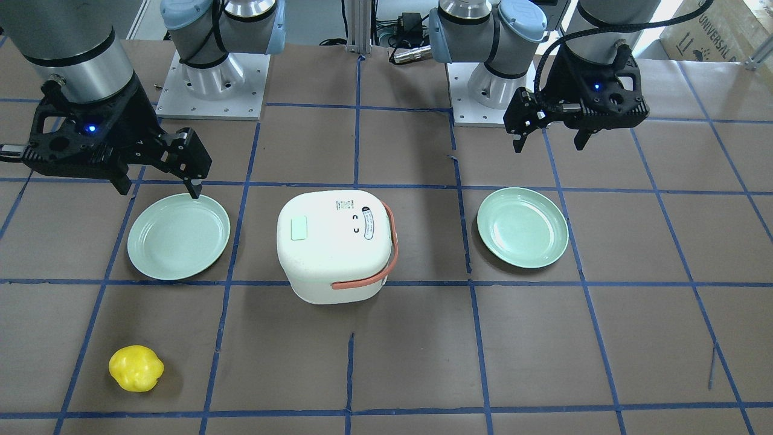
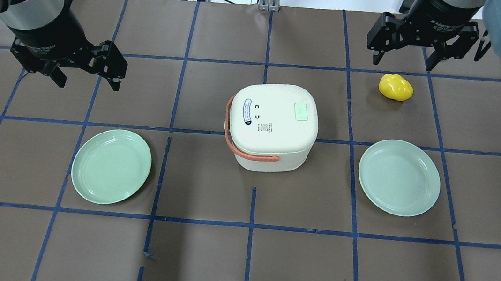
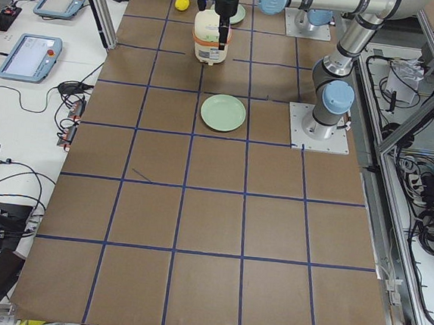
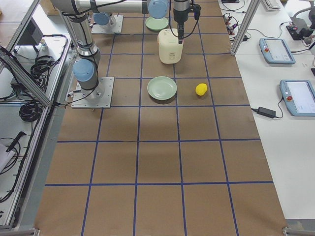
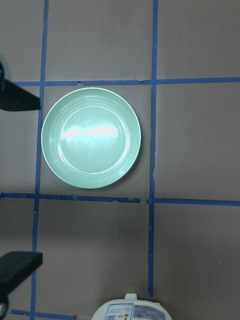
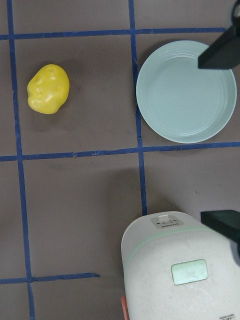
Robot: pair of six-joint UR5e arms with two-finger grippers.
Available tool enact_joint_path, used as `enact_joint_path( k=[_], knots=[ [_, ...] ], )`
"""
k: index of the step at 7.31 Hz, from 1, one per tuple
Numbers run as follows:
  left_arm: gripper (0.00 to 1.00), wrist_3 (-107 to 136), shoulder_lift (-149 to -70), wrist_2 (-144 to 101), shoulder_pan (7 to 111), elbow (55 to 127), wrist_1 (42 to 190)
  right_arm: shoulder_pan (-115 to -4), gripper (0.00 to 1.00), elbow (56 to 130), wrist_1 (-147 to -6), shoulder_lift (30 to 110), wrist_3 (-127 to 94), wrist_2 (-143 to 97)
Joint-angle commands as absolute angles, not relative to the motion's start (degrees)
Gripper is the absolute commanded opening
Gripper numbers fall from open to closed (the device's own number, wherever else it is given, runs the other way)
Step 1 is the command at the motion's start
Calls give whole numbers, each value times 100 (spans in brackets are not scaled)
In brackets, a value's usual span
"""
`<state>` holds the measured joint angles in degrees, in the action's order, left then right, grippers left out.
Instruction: Press rice cooker button
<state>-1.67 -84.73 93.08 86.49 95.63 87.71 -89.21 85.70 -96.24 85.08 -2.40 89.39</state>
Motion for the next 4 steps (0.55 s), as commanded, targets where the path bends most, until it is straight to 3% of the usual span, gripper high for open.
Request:
enact_joint_path(
  k=[1, 4],
  knots=[
    [100, -167, -8473, 9308, 8648, 9562, 8771, -8921, 99, 8569, -9624, 8508, -229, 8947],
    [100, -167, -8473, 9308, 8648, 9571, 8772, -8921, 99, 8569, -9615, 8508, -229, 8912]
  ],
)
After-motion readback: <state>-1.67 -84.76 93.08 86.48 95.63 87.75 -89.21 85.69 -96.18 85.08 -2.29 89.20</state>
